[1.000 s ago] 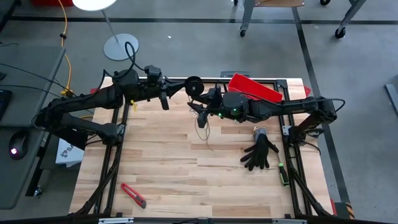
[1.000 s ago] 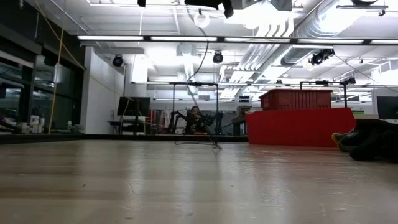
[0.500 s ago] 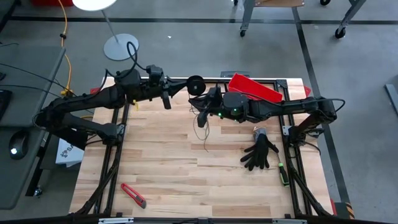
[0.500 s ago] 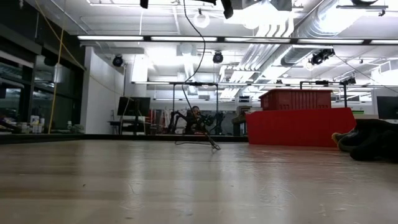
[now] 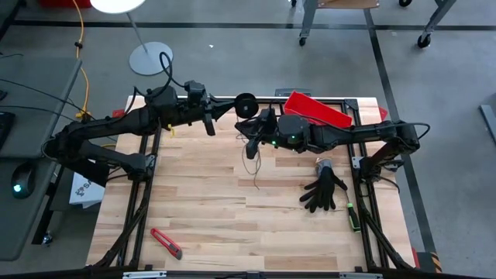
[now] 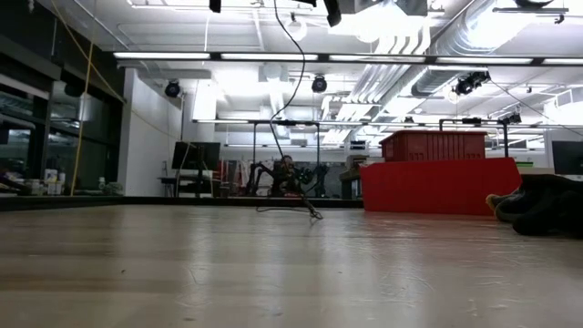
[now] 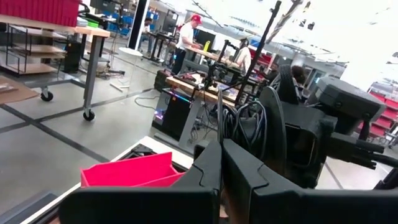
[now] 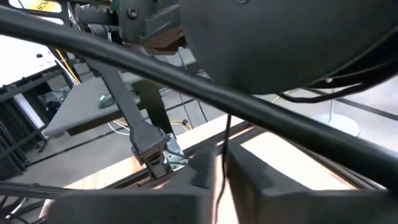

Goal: Coil cords
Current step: Uncoil the black wire from the spool

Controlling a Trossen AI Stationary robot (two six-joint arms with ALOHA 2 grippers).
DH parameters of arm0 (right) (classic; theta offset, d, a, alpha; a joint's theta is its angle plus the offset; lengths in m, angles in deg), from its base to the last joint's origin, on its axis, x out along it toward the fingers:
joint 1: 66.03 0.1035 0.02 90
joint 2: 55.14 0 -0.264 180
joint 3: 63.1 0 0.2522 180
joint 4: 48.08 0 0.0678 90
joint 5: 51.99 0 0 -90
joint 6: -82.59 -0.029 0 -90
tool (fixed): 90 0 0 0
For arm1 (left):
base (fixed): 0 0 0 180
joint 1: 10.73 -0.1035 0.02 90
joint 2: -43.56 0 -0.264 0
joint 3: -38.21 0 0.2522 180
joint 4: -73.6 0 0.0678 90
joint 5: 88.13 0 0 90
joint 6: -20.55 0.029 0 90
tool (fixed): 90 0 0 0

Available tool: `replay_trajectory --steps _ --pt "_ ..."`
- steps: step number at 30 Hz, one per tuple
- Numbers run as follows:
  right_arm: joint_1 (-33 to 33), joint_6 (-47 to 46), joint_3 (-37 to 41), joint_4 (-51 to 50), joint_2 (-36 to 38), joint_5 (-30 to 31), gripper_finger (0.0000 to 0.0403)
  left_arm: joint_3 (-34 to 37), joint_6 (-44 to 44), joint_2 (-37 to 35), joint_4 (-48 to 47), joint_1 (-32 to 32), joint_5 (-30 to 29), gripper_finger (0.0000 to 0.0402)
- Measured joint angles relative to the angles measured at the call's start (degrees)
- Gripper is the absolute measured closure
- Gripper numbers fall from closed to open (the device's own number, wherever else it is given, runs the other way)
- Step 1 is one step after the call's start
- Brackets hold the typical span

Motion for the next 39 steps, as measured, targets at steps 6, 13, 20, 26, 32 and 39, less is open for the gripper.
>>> replay_trajectory --steps 6,13,20,26,32,39 --pt "1.00 -1.84 0.00 -0.83 0.04 -0.79 0.0400 0.00 1.36 -0.94 -4.56 -0.08 -0.91 0.0401" --pt "1.14 -3.43 0.02 -8.51 2.07 -5.05 0.0402 0.02 -1.14 -4.01 -14.23 -0.99 -5.40 0.0362" --pt "1.14 -4.62 0.02 -15.27 5.72 -8.40 0.0402 0.00 -1.87 -7.41 -22.55 -1.98 -6.20 0.0293" --pt "1.14 -5.33 0.02 -14.98 8.66 -8.96 0.0402 0.00 -1.85 -7.58 -31.85 -2.32 -7.77 0.0269" --pt "-0.21 -4.09 0.02 -11.20 11.46 -8.96 0.0403 0.00 -1.89 -4.06 -38.52 -2.00 -4.24 0.0268" --pt "-3.41 0.68 0.02 -9.30 16.73 -6.87 0.0403 6.56 -4.18 -1.14 -40.00 2.14 2.21 0.0268"
